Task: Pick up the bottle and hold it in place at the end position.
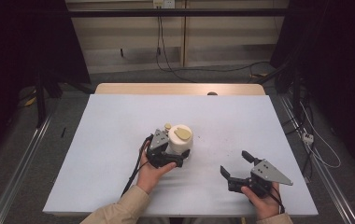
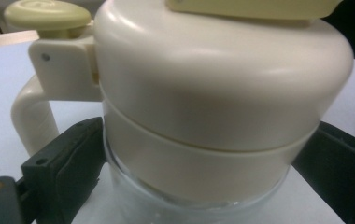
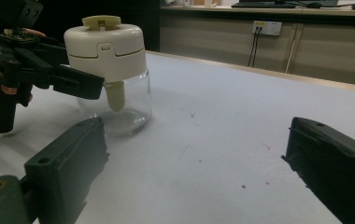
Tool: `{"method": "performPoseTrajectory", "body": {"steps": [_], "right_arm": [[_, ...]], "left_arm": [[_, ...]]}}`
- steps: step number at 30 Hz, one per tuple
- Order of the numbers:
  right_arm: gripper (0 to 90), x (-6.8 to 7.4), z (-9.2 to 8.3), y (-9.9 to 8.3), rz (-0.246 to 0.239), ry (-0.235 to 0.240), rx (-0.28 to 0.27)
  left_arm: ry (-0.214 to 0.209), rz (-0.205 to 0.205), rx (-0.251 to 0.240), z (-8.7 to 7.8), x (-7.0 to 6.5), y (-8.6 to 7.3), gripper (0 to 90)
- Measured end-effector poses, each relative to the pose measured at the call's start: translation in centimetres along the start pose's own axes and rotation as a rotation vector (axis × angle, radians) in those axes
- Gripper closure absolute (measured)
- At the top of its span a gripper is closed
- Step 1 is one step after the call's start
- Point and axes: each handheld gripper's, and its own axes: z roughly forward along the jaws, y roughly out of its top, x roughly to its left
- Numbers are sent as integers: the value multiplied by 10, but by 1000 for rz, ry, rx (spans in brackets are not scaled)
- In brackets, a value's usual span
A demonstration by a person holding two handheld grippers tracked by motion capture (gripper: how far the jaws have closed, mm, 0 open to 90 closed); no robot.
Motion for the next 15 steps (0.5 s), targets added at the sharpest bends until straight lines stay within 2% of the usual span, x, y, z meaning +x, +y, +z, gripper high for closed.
{"method": "performPoseTrajectory", "body": {"steps": [4, 8, 15], "right_arm": [[46, 0, 0, 0, 1, 1, -2], [46, 0, 0, 0, 1, -2, -2], [46, 0, 1, 0, 3, 0, 4]], "left_arm": [[-2, -19, -8, 4, 0, 0, 39], [10, -2, -7, 8, -1, 1, 34], [23, 5, -18, 13, -2, 2, 33]]}}
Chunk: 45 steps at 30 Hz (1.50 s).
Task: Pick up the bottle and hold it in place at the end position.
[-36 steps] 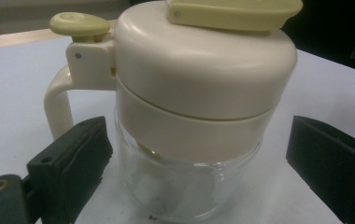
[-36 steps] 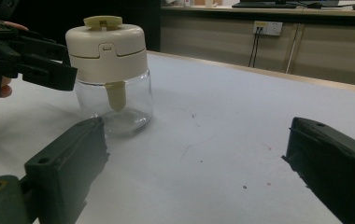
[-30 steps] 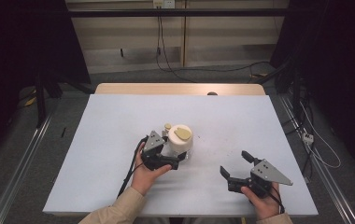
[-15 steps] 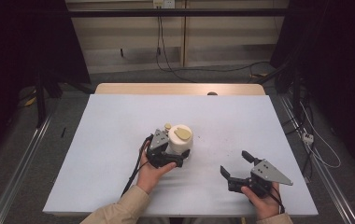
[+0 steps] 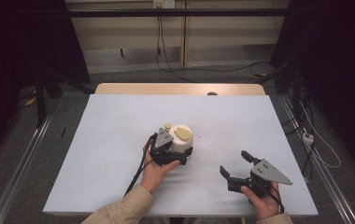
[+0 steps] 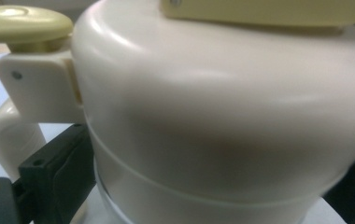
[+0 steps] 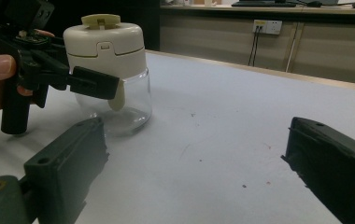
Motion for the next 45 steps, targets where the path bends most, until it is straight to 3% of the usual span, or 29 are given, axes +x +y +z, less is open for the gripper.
{"method": "performPoseTrajectory", "body": {"steps": [20, 37, 45], "right_arm": [[48, 0, 0, -1, -3, -3, -1], [50, 0, -1, 0, -6, 8, -4], [50, 0, -1, 0, -5, 10, -7]], "left_arm": [[44, 22, -35, 8, -5, -1, 42], [39, 60, -51, 7, -8, -1, 51], [34, 46, -50, 5, -7, 0, 51]]}}
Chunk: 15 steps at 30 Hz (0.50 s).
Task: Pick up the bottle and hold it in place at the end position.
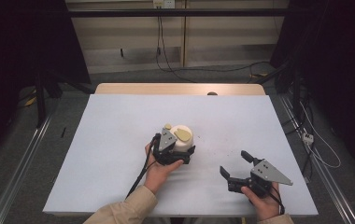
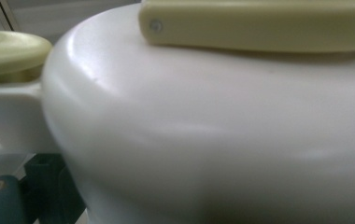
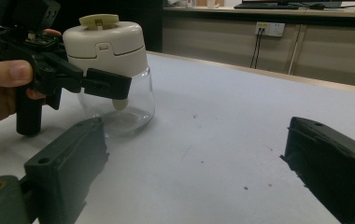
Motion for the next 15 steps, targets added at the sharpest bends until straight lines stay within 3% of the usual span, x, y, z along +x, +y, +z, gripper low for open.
{"method": "performPoseTrajectory", "body": {"steps": [15], "right_arm": [[49, -1, 0, 0, 1, -1, -5]], "left_arm": [[-7, -29, -16, -6, 6, 12, 52]]}}
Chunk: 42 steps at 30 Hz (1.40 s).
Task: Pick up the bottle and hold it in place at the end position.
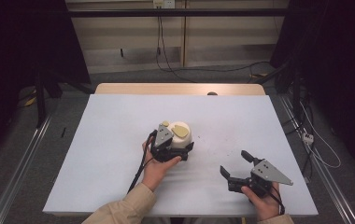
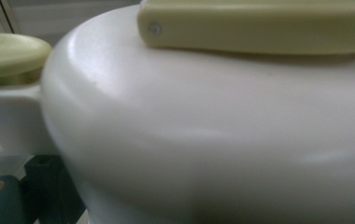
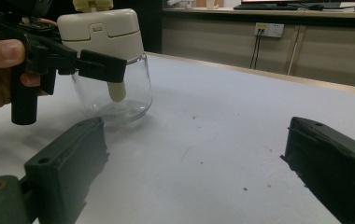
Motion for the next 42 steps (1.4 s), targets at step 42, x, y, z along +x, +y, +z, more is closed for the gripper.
{"method": "performPoseTrajectory", "body": {"steps": [42], "right_arm": [[51, -1, -1, 0, 7, 9, -3]], "left_arm": [[16, -32, -16, 7, 15, 24, 53]]}}
